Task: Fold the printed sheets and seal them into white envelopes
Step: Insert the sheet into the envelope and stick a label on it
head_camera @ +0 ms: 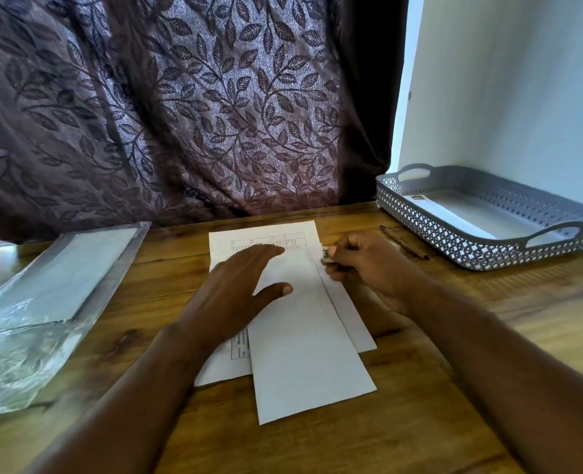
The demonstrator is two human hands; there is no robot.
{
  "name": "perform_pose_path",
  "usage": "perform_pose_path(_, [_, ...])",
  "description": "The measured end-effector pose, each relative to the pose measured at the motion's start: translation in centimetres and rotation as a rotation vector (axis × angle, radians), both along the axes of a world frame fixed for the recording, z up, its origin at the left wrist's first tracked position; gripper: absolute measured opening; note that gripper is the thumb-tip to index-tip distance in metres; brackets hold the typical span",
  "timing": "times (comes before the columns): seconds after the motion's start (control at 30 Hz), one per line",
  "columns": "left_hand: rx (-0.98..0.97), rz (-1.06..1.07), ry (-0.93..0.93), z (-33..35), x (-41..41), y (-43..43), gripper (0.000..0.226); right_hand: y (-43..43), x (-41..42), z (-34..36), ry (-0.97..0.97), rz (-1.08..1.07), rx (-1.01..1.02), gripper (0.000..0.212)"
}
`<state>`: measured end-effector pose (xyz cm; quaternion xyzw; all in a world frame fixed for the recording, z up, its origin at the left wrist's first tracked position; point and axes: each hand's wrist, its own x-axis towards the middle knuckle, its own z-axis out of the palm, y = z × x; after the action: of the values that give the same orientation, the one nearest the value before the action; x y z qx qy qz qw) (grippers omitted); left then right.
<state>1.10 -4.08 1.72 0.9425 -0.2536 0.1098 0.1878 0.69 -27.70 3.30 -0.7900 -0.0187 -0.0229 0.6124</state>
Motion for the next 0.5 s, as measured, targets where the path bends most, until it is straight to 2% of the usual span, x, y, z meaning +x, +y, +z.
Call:
perform_pose_path(0.13, [0.101,0.077,0.1,-0.4,0.4,0.6,0.082,0.2,0.8,-1.3,0.019,-0.003,0.047,0.014])
perform_pose_path(0.23, [0.199,0.021,0.2,-0.2,-0.4,0.2,0.087,0.2,1.0,-1.4,0.041,-0.012,0.084,0.015])
perform_pose_path(0.37, [0.328,0.012,0.142,0.4,-1.6,-0.3,0.097,0.1,1.1,-1.5,0.078,-0.018,0.133,0.013])
perform_pose_path(0.5, [0.318,0.022,0.075,0.7,-2.0,-1.0,0.095,0.1,1.0,-1.4,0.077,-0.035,0.141,0.013])
